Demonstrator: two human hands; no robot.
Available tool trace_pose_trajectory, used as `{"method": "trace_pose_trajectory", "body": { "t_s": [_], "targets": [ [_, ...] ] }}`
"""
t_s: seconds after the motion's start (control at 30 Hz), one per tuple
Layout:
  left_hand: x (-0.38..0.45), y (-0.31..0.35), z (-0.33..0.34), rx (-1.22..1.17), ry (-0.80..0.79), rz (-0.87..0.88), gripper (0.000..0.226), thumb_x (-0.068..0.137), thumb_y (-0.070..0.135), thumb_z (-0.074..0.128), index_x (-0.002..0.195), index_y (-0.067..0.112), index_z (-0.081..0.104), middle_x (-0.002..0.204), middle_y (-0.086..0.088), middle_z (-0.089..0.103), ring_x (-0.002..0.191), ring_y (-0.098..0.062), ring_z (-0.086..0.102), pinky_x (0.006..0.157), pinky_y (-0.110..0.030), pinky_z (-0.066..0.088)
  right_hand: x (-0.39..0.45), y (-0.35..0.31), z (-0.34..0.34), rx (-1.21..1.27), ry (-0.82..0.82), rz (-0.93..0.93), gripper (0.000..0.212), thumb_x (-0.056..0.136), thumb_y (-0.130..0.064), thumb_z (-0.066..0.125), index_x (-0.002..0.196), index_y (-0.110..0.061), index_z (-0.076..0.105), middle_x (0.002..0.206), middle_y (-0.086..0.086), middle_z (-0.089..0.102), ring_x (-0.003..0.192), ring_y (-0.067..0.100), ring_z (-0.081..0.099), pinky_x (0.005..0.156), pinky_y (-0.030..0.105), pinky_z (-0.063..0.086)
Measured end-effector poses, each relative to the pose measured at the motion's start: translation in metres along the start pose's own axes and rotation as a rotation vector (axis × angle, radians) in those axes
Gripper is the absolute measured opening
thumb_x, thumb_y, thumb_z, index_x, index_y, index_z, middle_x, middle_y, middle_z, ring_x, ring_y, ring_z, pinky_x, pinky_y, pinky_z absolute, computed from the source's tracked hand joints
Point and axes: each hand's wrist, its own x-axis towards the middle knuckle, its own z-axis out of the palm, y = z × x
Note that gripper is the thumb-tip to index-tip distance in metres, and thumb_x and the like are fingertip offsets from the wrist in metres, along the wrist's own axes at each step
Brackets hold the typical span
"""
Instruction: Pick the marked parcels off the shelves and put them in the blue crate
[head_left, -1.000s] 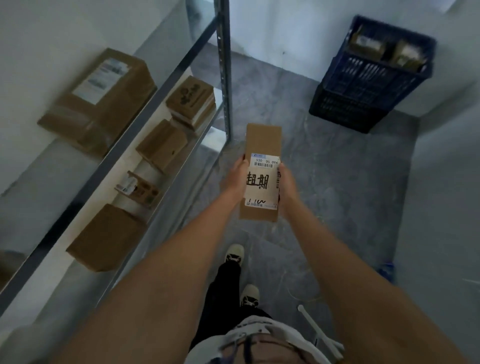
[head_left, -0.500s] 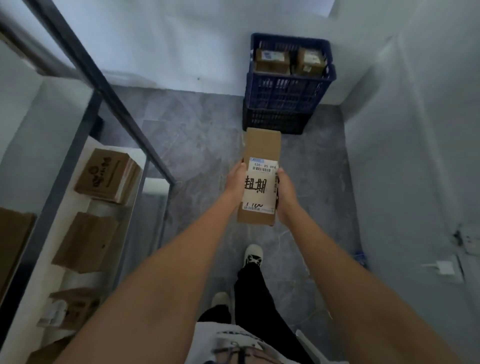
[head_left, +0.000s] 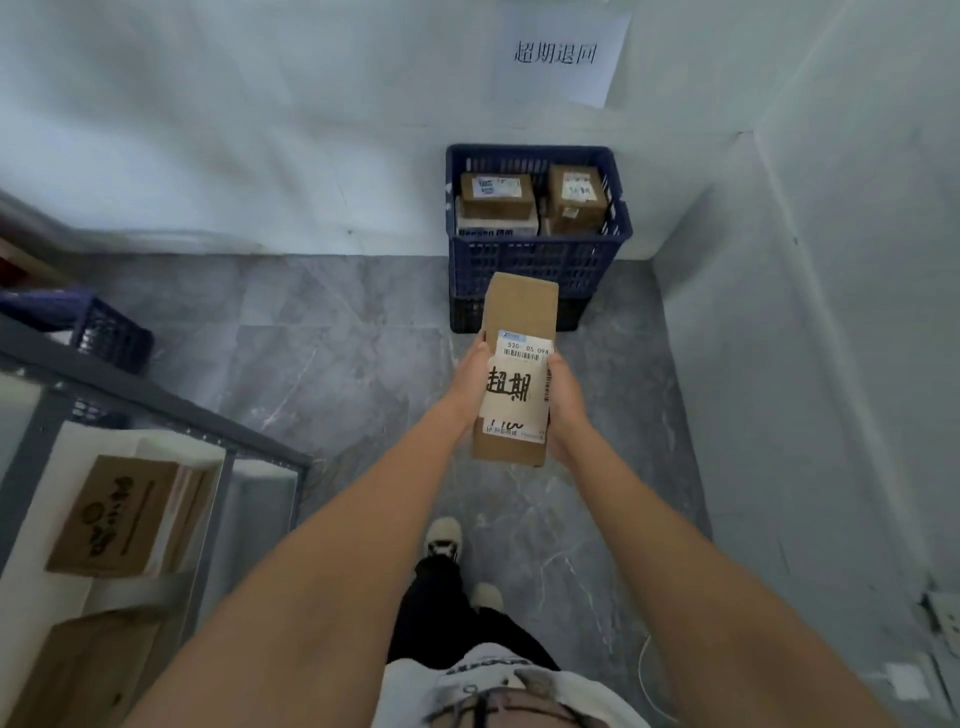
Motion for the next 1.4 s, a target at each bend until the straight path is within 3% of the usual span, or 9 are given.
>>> {"method": "trace_pose_trajectory", "body": {
  "t_s": [0.2,0.33,0.6,0.73,0.87,0.97,1.07,1.2,1.4],
  "targets": [
    [0.09,0.052,0.001,0.064,-0.031,-0.028,0.04,0.105,0.025,0.024,0.139,0.023,0.044,0.122,-0.023,0.063,0.109,-0.04,0.061,0.097,-0.057,0.048,0.082,-0.06,0.024,0.048,0.038,-0.017,0.036,0.1,-0.035,0.04,0.124,-0.02,0.063,0.113,0.014,0.072,0.104,0.034,0.068,0.087,0.053,0.057],
    [0.144,0.086,-0.001,0.244,-0.043,-0.059,0.045,0.104,0.024,0.035,0.148,0.029,0.035,0.122,-0.019,0.064,0.111,-0.038,0.063,0.096,-0.053,0.05,0.131,-0.094,0.031,-0.019,0.134,0.01,0.05,0.099,-0.052,0.037,0.145,-0.031,0.035,0.12,0.006,0.066,0.105,0.029,0.065,0.093,0.054,0.052],
    [0.246,0.154,0.006,0.538,-0.209,-0.05,0.043,0.104,0.027,0.038,0.148,0.027,0.035,0.108,-0.005,0.066,0.083,-0.014,0.066,0.064,-0.025,0.056,0.221,-0.172,0.009,-0.019,0.108,0.113,0.11,0.072,-0.078,0.061,0.154,-0.04,-0.004,0.142,0.013,0.047,0.119,0.042,0.057,0.088,0.064,0.052],
    [0.302,0.188,0.03,0.65,-0.317,-0.055,0.043,0.105,0.024,0.038,0.147,0.03,0.034,0.096,0.004,0.063,0.077,-0.006,0.063,0.052,-0.014,0.05,0.269,-0.206,-0.007,0.046,0.033,0.155,0.109,0.061,-0.071,0.077,0.147,-0.042,0.017,0.121,0.012,0.063,0.095,0.036,0.071,0.073,0.06,0.058],
    [0.35,0.21,0.05,0.733,-0.399,-0.082,0.043,0.104,0.024,0.039,0.147,0.028,0.035,0.104,0.003,0.063,0.083,-0.007,0.063,0.062,-0.018,0.055,0.311,-0.228,-0.016,0.095,0.043,0.157,0.098,0.063,-0.064,0.08,0.141,-0.04,0.025,0.12,0.012,0.064,0.098,0.033,0.07,0.071,0.058,0.059],
    [0.383,0.21,0.049,0.944,-0.1,0.045,0.043,0.1,0.043,0.044,0.142,0.033,0.043,0.123,0.005,0.062,0.109,-0.016,0.06,0.105,-0.048,0.042,0.337,-0.24,-0.013,0.206,0.097,0.153,0.089,0.071,-0.06,0.077,0.14,-0.038,0.025,0.124,0.011,0.059,0.104,0.03,0.065,0.068,0.054,0.06],
    [0.413,0.206,0.03,0.875,0.411,0.051,0.044,0.097,0.048,0.044,0.138,0.031,0.048,0.137,-0.001,0.052,0.128,-0.024,0.047,0.111,-0.055,0.03,0.366,-0.252,-0.006,0.333,0.185,0.177,0.083,0.073,-0.059,0.076,0.137,-0.037,0.027,0.121,0.012,0.058,0.103,0.031,0.062,0.071,0.054,0.06],
    [0.446,0.208,0.01,0.139,0.415,-0.276,0.043,0.099,0.047,0.041,0.119,0.013,0.056,0.095,-0.006,0.064,0.086,-0.022,0.062,0.079,-0.037,0.053,0.403,-0.258,0.015,0.402,0.214,0.212,0.088,0.074,-0.057,0.076,0.14,-0.034,0.025,0.126,0.016,0.057,0.109,0.037,0.061,0.083,0.06,0.056],
    [0.5,0.208,-0.013,0.047,0.412,-0.319,0.038,0.103,0.038,0.037,0.12,0.008,0.052,0.117,-0.018,0.066,0.107,-0.033,0.064,0.096,-0.051,0.051,0.449,-0.251,0.044,0.309,0.333,0.252,0.08,0.073,-0.058,0.076,0.134,-0.029,0.034,0.12,0.009,0.059,0.105,0.033,0.063,0.09,0.053,0.055]
  ]
}}
